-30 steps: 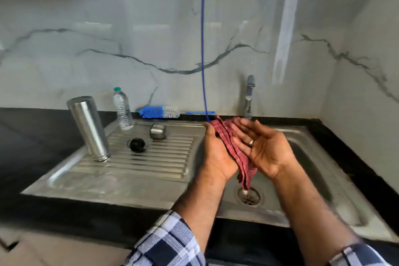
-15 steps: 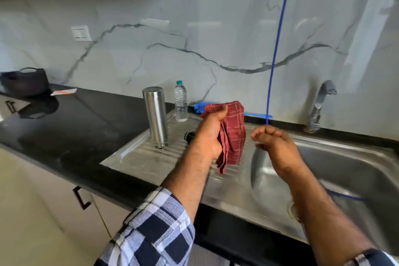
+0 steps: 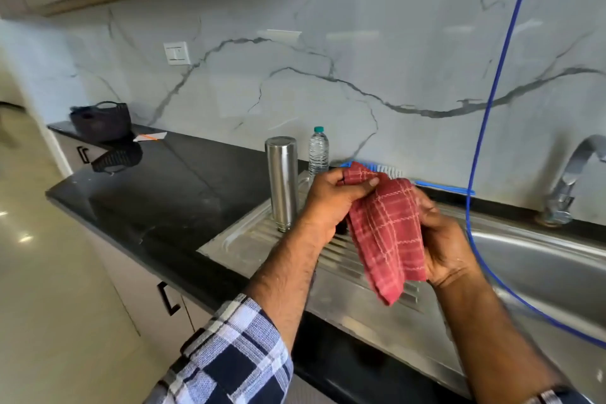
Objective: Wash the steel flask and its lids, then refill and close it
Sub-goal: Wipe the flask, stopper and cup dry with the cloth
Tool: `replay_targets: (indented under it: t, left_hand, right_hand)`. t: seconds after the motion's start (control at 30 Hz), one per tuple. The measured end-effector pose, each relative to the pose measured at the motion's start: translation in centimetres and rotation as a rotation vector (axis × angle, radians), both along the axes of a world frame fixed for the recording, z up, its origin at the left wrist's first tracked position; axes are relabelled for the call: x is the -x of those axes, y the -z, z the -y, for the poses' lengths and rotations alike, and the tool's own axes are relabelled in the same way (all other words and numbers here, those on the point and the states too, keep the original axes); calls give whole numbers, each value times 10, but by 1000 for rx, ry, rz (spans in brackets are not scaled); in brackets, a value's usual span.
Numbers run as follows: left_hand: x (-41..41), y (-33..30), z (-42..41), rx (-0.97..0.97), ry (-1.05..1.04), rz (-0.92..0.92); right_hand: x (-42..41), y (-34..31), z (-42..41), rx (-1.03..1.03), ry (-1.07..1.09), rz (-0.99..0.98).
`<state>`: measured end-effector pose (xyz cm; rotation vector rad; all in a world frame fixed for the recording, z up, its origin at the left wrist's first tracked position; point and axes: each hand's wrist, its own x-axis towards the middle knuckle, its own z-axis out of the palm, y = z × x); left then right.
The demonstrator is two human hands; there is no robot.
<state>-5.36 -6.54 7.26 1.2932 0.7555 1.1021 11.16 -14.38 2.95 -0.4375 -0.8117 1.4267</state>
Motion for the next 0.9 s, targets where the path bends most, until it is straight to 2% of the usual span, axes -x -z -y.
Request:
replay_targets:
  t: [0.07,0.13,0.2,0.33,0.43,0.47,0.53,0.67,0.8,0.9]
  left_hand:
    - [3,-3,-5,-57,-38,30]
    - [4,-9,-12,-145,-128,1]
    - [1,-14,-16,-314,-299,-191]
    - [14,-22,-26,-686,-652,-741]
    - [38,-25,-49,-899,-855,-937]
    - [46,-29,-57,-913,-905,-988]
    - [61,-40,-76,-816,-948,-1120]
    - [78,-55,-110,-517,-807,-1347]
    - [86,-56,-126,-549,-637,-1454]
    - [84,-56,-122,-625,-672,-1447]
  right_hand:
    - [6,-2,-8,32,0,82]
    - [18,-6,-10,65,-66,37]
    - [36,-14,-10,110,-35,-2]
    - [51,-11,-24,207,185,-122]
    - [53,-13,-31,235,264,-127]
    - [55,-13,-32,250,282,-114]
    - [58,-12,-37,282,290,-111]
    - [64,-8,-43,315,325,-127]
    - [62,-2,-47,332,371,-87]
    - [62,2,-50,349,396,-68]
